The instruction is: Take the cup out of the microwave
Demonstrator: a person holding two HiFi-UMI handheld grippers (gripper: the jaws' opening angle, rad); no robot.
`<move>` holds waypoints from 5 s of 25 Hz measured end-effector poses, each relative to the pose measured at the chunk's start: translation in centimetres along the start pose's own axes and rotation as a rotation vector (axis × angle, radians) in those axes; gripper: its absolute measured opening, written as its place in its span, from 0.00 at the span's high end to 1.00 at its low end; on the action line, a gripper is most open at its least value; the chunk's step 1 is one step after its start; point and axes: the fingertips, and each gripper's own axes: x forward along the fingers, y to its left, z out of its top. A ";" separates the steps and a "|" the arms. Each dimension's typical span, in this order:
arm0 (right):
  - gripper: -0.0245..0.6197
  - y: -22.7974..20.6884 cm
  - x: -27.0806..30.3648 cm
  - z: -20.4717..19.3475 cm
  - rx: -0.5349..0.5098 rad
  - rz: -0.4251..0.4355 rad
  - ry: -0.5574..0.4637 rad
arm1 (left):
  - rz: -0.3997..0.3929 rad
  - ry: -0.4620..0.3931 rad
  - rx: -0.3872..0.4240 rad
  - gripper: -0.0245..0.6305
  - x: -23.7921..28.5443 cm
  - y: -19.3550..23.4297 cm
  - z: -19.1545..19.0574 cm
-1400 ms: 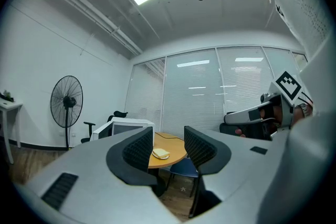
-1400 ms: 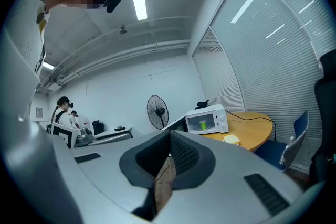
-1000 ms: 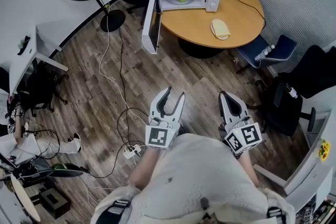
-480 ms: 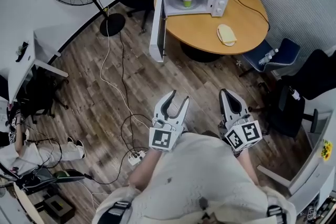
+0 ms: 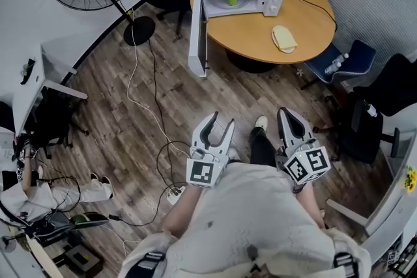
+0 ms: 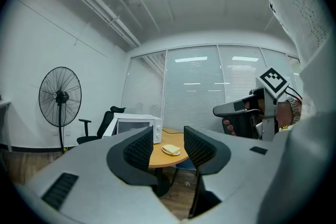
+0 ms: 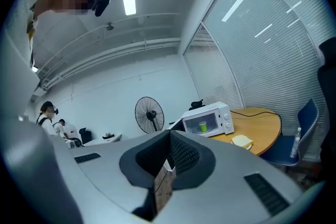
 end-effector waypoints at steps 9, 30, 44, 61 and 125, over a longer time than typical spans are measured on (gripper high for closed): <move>0.95 -0.5 4.8 0.8 -0.035 0.088 0.006 | 0.109 0.015 0.043 0.66 0.9 3.3 -0.4; 0.95 -9.4 16.1 3.8 -0.026 0.141 0.056 | 0.149 0.023 0.009 0.66 14.5 6.8 -0.2; 0.95 -17.1 23.7 7.3 -0.012 0.240 0.080 | 0.297 0.065 0.024 0.66 23.3 8.9 -0.2; 0.95 -29.3 28.7 11.9 -0.054 0.284 0.061 | 0.355 0.003 0.036 0.66 36.3 7.3 0.0; 0.95 -38.0 40.1 9.1 0.005 -0.072 0.141 | 0.250 0.285 -0.034 0.63 62.2 26.1 -15.5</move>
